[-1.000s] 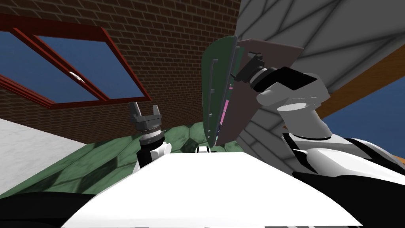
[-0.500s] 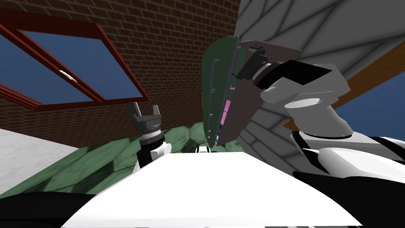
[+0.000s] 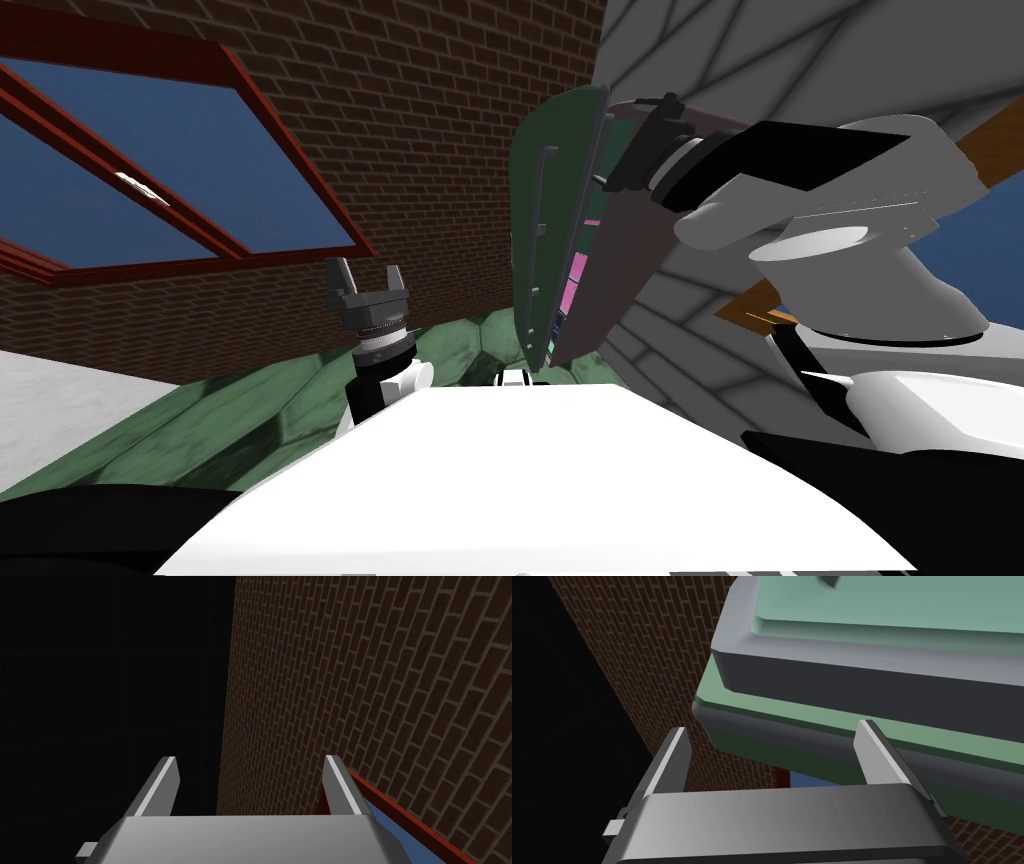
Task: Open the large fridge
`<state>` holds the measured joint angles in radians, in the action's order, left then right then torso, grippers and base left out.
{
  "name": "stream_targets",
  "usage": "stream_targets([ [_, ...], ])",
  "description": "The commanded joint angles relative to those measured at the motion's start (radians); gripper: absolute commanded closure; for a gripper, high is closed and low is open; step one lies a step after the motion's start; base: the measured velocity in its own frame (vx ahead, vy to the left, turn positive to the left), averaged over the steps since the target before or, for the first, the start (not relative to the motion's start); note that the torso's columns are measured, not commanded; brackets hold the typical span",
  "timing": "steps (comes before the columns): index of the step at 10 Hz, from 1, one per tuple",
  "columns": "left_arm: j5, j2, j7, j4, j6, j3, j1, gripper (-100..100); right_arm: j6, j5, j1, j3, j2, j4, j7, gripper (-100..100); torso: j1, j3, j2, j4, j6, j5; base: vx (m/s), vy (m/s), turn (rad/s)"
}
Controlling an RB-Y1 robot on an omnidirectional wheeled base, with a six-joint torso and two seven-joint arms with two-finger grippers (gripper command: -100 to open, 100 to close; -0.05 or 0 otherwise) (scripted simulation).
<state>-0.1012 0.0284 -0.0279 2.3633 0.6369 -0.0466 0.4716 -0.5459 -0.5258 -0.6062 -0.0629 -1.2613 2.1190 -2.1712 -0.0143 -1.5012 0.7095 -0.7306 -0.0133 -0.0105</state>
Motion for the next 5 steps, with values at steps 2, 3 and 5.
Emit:
stream_targets([
  [2, 0.0, 0.0, 0.0, 0.0, 0.0, 0.0, 0.0, 0, -0.015, -0.004, -0.007, 0.001, -0.017, 0.01, -0.017, -100, 0.003, 0.002, 0.002, 0.002, 0.002, 0.003, -0.031, 0.004, -0.058],
  [3, 0.0, 0.0, 0.0, 0.0, 0.0, 0.0, 0.0, 0, -0.014, -0.005, -0.006, 0.001, -0.017, 0.014, -0.016, 100, 0.007, 0.006, 0.005, 0.002, 0.004, 0.006, -0.036, -0.002, -0.027],
  [5, 0.0, 0.0, 0.0, 0.0, 0.0, 0.0, 0.0, 0, -0.023, 0.011, -0.001, -0.004, -0.017, 0.006, -0.016, 100, 0.004, 0.018, 0.019, -0.004, 0.011, 0.007, -0.002, 0.188, -0.086],
])
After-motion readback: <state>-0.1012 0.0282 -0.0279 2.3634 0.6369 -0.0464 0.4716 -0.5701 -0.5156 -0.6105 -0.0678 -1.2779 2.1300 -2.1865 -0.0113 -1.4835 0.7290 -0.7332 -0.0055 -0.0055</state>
